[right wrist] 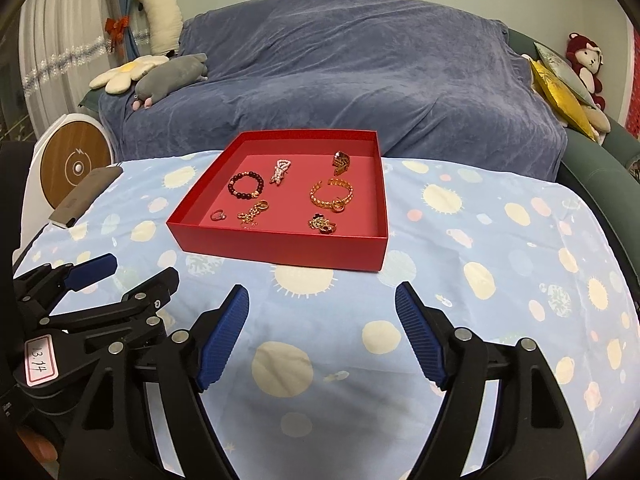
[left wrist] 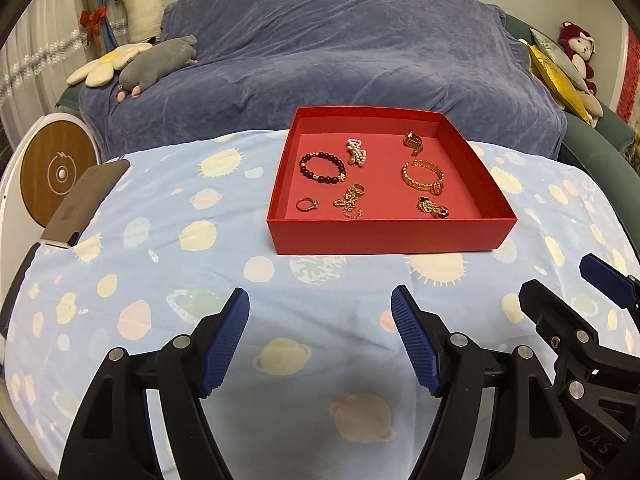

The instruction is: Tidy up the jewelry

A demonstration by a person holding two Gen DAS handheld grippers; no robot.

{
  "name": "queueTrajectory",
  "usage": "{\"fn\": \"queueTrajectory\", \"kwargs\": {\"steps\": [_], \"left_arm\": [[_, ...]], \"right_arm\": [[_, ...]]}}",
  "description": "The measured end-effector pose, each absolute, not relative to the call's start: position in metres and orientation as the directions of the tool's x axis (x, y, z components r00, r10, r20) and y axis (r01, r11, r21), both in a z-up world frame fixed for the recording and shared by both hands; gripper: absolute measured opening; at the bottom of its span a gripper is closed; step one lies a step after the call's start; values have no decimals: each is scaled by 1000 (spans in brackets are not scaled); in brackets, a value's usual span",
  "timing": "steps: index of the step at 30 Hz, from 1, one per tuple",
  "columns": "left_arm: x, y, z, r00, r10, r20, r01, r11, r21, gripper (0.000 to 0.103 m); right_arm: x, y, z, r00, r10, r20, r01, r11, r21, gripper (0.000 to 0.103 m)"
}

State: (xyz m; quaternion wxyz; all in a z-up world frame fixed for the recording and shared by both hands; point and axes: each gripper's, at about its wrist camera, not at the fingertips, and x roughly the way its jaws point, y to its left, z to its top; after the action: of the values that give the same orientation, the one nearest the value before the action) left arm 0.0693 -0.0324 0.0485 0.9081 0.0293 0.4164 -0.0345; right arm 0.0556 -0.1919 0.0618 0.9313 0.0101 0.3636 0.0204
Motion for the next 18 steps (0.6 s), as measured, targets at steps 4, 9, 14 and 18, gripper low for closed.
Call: {"fn": "queueTrajectory", "kwargs": {"steps": [4, 9, 14, 18], "left_arm": [[70, -30, 48, 650, -31, -760, 78, 997, 25, 71], [73, -26, 46, 647, -24, -762, 70, 997, 28, 74], [74, -25, 44, 651, -10, -759, 74, 996, 50, 78], [74, -25, 41, 641, -7, -767, 69, 996, 49, 78]], "right_arm": [[56, -192, 60, 735, 40, -677, -15, 999, 43, 79], [59, -193, 58, 739, 30, -673, -1, 999, 43, 87], [63, -191, 54, 733, 29, -680, -7, 999, 36, 88], [64, -192, 51, 729, 25, -684, 2, 999, 39, 88]]}}
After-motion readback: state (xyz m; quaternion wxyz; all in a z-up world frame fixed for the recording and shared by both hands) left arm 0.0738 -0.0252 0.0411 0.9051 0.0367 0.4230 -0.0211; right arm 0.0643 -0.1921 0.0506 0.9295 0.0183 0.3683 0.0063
